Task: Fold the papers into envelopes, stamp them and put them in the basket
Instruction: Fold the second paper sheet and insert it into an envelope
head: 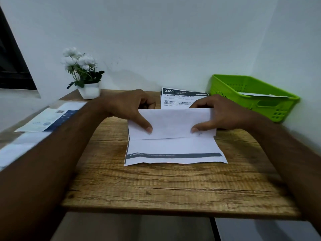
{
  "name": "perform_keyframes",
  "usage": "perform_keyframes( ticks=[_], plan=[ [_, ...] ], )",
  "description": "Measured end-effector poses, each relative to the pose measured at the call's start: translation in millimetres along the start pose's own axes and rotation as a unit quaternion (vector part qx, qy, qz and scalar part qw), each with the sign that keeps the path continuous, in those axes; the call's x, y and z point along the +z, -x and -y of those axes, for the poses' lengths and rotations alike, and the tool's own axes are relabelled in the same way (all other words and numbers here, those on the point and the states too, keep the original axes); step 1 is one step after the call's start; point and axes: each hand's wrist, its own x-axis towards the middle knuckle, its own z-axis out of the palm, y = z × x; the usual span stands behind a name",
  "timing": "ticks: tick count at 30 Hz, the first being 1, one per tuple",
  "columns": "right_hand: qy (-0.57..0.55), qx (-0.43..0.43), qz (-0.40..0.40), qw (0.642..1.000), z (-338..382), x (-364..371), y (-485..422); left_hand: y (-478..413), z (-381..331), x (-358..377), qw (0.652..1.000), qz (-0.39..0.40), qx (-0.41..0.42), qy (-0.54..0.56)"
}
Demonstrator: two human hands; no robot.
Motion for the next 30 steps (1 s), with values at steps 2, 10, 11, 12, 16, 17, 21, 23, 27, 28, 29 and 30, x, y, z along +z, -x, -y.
perform_keyframes(
  ticks=[2,10,11,12,16,17,21,23,27,28,29,30],
  plan=[
    [0.006,-0.007,-0.018,1.000,-0.8,-0.7,-0.5,-0.3,0.7,0.5,1.000,-0.012,0.006,-0.003],
    [0.011,-0.007,-0.008,1.000,-4.2,-1.7,-1.4,-10.3,10.4,6.6,0.997,-0.056,0.033,-0.032],
    [0.006,-0.006,0.001,1.000,-3.5,-1.8,-1.3,-10.7,11.1,6.1,0.997,-0.054,0.034,-0.033],
    [0.002,-0.006,0.013,1.000,-2.9,-1.5,-1.4,-10.7,11.1,5.8,0.997,-0.050,0.036,-0.034],
    [0.008,0.000,0.053,0.999,-3.6,-0.8,-0.8,-9.1,7.8,6.2,0.998,-0.027,0.051,-0.035],
    [0.017,0.005,0.067,0.998,-4.1,-0.7,-0.6,-8.4,6.8,5.5,0.998,-0.015,0.050,-0.034],
    [0.014,0.008,0.138,0.990,-1.8,2.7,-0.4,-3.2,-1.8,2.0,0.995,0.072,0.056,-0.031],
    [0.019,0.027,0.169,0.985,0.2,4.3,-0.9,-1.9,-8.1,2.6,0.992,0.111,0.060,-0.027],
    [0.011,0.067,0.216,0.974,3.5,6.2,-0.5,-3.3,-15.0,8.4,0.987,0.155,0.031,-0.012],
    [0.010,0.070,0.221,0.973,5.3,6.0,0.0,-3.7,-15.1,9.8,0.986,0.168,0.020,-0.010],
    [0.008,0.073,0.223,0.972,7.6,5.8,0.3,-4.1,-14.4,10.8,0.983,0.184,0.006,-0.010],
    [0.004,0.076,0.226,0.971,10.3,5.3,0.8,-4.7,-13.7,11.7,0.979,0.202,-0.008,-0.013]
  ],
)
